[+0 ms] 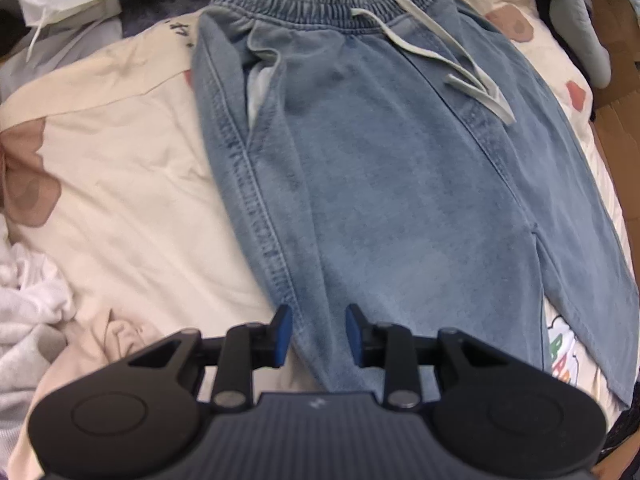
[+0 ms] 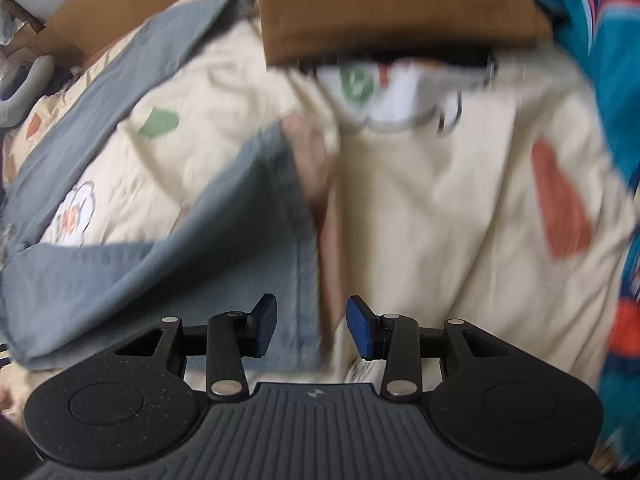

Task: Fold clothes
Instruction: 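Open both grippers and release the denim, then move the right gripper to the folded leg's edge and grasp it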

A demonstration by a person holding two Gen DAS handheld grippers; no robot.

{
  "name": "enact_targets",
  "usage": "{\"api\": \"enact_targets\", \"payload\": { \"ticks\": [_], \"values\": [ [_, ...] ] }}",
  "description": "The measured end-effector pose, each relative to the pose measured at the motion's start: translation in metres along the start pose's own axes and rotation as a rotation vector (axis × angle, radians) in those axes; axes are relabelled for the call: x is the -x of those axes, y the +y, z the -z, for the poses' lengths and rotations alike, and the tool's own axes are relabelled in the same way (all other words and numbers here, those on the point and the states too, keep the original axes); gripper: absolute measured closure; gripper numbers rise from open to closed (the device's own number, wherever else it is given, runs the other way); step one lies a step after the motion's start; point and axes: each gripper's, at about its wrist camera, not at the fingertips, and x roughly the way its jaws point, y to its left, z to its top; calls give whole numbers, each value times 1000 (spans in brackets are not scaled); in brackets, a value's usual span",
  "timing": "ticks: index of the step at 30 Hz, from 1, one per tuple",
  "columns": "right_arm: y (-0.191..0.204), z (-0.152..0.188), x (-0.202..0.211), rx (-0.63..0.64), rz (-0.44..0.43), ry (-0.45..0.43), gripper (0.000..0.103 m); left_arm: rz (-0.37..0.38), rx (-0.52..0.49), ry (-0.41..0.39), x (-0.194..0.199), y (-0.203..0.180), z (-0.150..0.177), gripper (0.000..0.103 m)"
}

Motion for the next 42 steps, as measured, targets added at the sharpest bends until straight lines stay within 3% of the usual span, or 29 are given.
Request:
{"api": "enact_targets", "payload": {
  "ticks": [7,10,19,25,28,33,42],
  "values": [
    [-7,34,-31,-126,-99,150,57,-14,-9,6,-8,-7,2,72],
    [-17,42,-43,-202,-132,169,55,-14,-10,6,-4,-8,5,72],
    [-50,53,-53,-434,-307,54,52,-34,-33,-9,6,-17,13,72],
    [-56,59,-45,-460,-458,-3,54,-49,-27,-18,15,-16,19,72],
    [-58,62,-48,-461,-482,2,54,-49,-33,-22,19,-18,20,72],
    [-65,59,-67,-438,-407,57,55,-50,-42,-30,27,-21,22,72],
    [-68,55,-73,-507,-430,10,57,-49,-58,-53,43,-26,24,64]
  ]
}}
